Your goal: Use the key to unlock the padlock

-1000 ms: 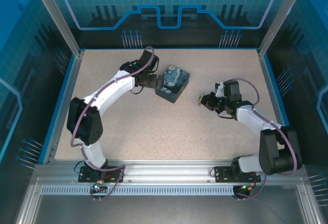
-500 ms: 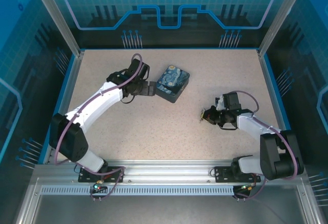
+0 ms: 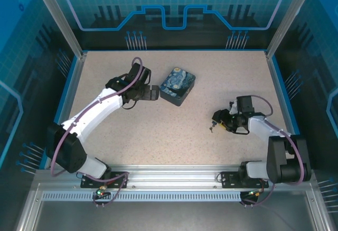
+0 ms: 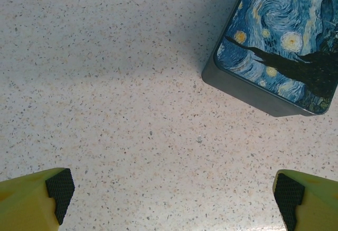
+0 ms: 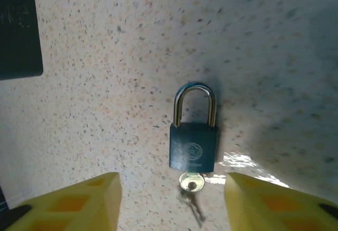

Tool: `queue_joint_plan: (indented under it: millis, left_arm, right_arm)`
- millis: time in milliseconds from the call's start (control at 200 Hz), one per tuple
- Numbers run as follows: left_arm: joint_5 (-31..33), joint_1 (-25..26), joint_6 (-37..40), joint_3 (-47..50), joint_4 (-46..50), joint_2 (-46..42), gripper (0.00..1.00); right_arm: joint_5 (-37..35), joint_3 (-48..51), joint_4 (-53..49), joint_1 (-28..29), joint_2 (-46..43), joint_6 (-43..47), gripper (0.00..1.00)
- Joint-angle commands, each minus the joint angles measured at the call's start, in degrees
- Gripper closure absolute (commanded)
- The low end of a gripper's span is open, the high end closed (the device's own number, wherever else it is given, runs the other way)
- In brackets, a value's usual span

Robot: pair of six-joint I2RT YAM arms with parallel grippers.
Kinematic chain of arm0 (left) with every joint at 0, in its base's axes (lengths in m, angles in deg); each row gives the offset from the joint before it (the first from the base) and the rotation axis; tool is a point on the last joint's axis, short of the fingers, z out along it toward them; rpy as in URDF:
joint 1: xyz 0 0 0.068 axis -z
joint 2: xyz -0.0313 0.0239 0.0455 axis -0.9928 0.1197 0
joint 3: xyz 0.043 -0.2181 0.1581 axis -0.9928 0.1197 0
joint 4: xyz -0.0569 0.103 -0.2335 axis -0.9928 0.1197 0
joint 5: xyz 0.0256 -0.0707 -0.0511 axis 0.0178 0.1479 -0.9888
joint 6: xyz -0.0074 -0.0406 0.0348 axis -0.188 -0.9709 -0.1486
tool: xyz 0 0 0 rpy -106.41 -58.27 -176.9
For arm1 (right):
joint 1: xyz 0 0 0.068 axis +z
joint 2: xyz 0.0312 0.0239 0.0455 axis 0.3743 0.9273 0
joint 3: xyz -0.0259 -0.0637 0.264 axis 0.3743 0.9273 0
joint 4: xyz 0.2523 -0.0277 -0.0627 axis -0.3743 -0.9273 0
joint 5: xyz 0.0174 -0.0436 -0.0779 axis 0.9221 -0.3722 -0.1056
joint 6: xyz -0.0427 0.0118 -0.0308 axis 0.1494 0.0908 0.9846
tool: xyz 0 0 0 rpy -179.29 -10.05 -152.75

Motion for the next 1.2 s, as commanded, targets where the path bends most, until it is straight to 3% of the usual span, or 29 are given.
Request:
queue_joint_plan:
  millis: [0,45,150,285,495,630,870,945,995,1191]
  left_arm:
    - [0.2,-0.4,-1.6,1.3,0.5,-2.7,0.01]
    - [0.2,-0.4,-1.7,1.6,0.5,-3.3,0.01]
    - [0.6,-0.5,-1.9,2.2,0.9,-4.5,0.01]
    - [2.1,-0.4,-1.4,3.6,0.5,-6.8,0.01]
    - [6.6,-0.4,0.6,9.7,-5.7,-12.4,0.01]
    - [8.4,-0.4,5.0,18.4,-17.1,-18.9,0.01]
    - [16.3,-1.2,11.1,28.3,-30.8,-24.5,0.01]
    - [15.4,-3.9,10.4,30.5,-35.0,-24.4,0.01]
    - [14.8,-6.0,10.3,32.6,-39.1,-24.7,0.01]
    - [11.1,-15.0,10.7,38.7,-51.3,-23.8,0.01]
  right_arm:
    - [-4.4,-1.1,-7.5,-1.5,-7.4,0.2,0.33]
    - [-5.7,-1.2,-9.1,-1.5,-10.6,-0.1,0.21]
    - [-7.1,-2.9,-12.3,-1.5,-15.2,0.0,0.08]
    - [-7.4,-6.1,-14.4,-1.2,-16.6,1.2,0.00]
    - [-9.0,-10.5,-16.1,-1.2,-16.3,4.2,0.00]
    - [-12.3,-13.9,-17.7,-1.3,-14.7,5.6,0.00]
    - [-28.4,-13.5,-10.0,-0.1,-15.0,3.5,0.00]
    - [-33.7,-10.5,-2.7,0.8,-16.4,2.1,0.00]
    - [-36.5,-8.9,2.4,2.0,-17.1,5.7,0.00]
    - [-44.4,-11.7,5.5,5.1,-10.2,16.9,0.00]
